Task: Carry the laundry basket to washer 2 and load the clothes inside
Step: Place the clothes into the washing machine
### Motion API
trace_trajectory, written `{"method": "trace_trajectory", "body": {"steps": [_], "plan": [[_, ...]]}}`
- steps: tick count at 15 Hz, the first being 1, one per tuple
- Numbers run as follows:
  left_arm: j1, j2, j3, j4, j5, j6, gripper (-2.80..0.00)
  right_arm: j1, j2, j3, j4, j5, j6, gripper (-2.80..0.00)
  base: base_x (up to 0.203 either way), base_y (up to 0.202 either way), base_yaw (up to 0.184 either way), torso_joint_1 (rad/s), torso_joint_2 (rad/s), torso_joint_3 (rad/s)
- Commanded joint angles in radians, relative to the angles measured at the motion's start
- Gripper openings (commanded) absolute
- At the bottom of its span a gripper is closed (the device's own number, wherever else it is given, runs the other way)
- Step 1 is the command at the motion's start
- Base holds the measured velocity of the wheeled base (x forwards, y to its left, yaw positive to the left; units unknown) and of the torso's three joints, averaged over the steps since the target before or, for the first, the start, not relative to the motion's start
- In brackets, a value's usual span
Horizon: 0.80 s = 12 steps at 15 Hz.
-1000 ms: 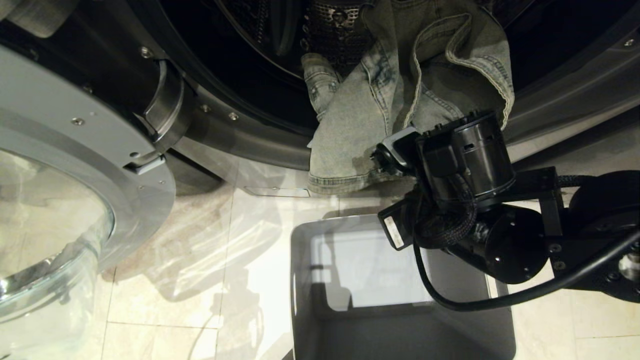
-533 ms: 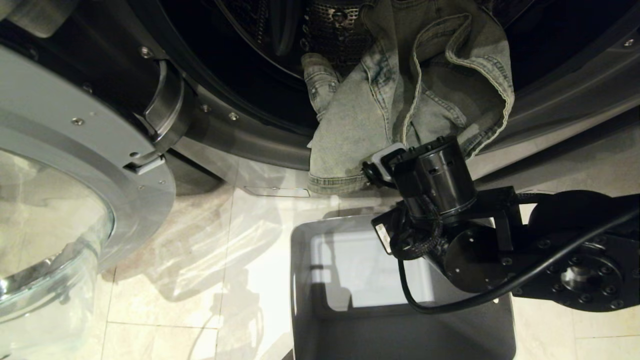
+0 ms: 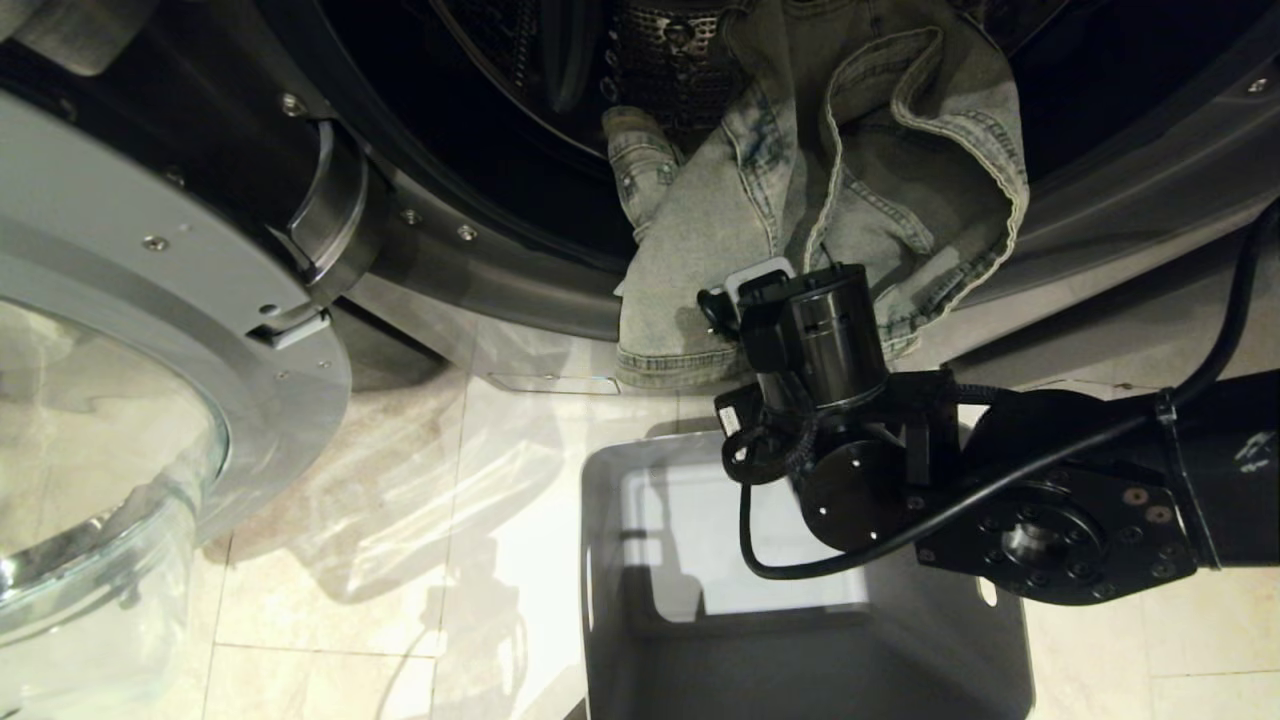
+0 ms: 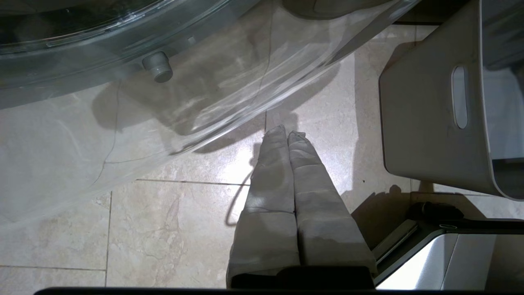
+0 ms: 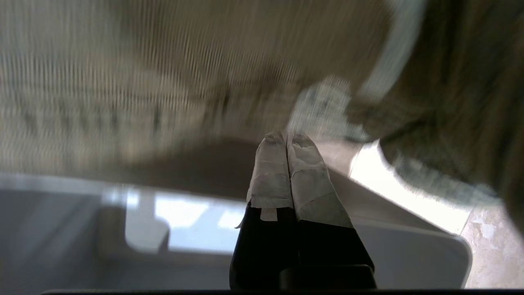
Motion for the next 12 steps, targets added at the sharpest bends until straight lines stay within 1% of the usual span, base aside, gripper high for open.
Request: {"method": "trace_trajectory", "body": {"steps": [1,5,8,12], "plan": [[0.0,0.001,0.0,0.0,0.0,0.0,-2.8,-0.001,0.033,-0.034,-0.025,-0.03,-0.001,-2.8,0.0,0.0,0.0,0.0,0.0,0.0],[0.0,0.001,0.0,0.0,0.0,0.0,-2.8,-0.017,0.044,-0.093,-0.078,-0.075,-0.001,-2.8,0.0,0.0,0.0,0.0,0.0,0.0],[0.0,0.001,0.0,0.0,0.0,0.0,-2.8,-0.024,0.042,-0.143,-0.078,-0.077,-0.002,-2.8,0.0,0.0,0.0,0.0,0.0,0.0],[0.0,0.001,0.0,0.0,0.0,0.0,-2.8,-0.038,0.057,-0.264,-0.079,-0.088,-0.022,-2.8,0.0,0.0,0.0,0.0,0.0,0.0]]}}
